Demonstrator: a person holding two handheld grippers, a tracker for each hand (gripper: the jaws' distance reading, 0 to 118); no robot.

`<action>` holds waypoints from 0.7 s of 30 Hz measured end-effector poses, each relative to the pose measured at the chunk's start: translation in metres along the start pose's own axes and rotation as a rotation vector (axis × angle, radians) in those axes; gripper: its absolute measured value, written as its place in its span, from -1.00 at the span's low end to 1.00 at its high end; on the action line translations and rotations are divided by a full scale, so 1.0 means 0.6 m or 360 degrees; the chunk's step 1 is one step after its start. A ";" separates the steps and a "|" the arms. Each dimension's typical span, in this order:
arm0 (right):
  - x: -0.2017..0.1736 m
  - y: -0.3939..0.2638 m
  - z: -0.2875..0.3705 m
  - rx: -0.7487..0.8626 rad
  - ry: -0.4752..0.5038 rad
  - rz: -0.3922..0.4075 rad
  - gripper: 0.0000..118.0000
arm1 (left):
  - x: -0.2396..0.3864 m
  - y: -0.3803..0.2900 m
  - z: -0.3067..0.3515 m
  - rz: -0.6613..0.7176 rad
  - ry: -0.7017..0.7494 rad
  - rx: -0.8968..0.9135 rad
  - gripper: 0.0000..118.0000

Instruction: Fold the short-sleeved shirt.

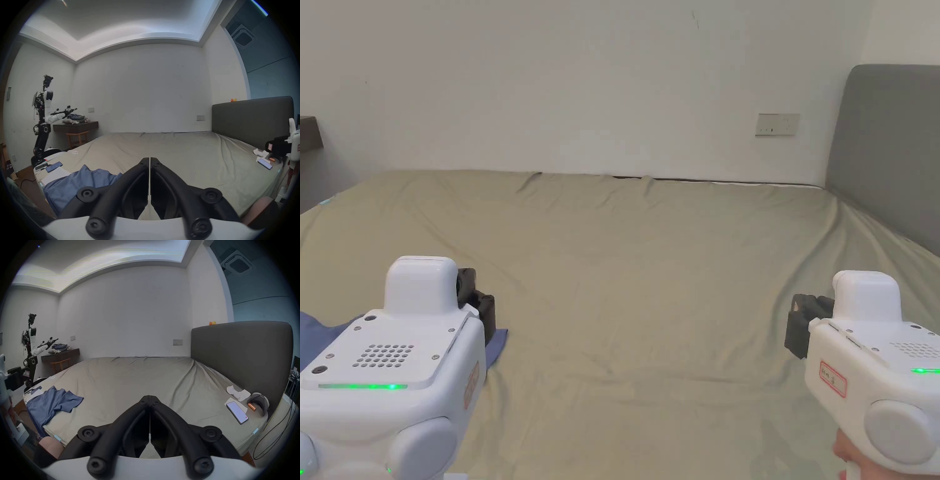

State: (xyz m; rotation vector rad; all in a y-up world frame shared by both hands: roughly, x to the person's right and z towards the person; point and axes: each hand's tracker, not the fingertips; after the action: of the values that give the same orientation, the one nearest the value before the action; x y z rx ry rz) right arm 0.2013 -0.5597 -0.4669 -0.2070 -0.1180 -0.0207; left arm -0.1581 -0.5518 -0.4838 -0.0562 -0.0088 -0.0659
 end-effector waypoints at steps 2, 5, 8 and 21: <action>0.001 0.001 -0.004 -0.0049 0.0140 0.0016 -0.96 | -0.004 0.000 -0.004 0.0013 -0.0046 -0.0051 -1.00; -0.007 -0.003 -0.003 -0.0023 0.0095 0.0039 -0.96 | -0.007 -0.002 -0.007 0.0030 -0.0066 -0.0072 -1.00; -0.007 0.000 -0.003 -0.0016 0.0109 0.0030 -0.96 | -0.011 0.000 -0.009 0.0040 -0.0082 -0.0089 -1.00; -0.193 0.019 -0.071 0.0010 0.0650 0.0085 -0.96 | -0.223 -0.016 0.096 0.0140 0.0520 -0.0160 -1.00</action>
State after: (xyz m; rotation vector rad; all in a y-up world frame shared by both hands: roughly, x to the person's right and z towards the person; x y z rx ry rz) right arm 0.0918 -0.5562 -0.5242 -0.1962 0.2940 -0.0092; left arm -0.2926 -0.5490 -0.4269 -0.1455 0.3234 0.0133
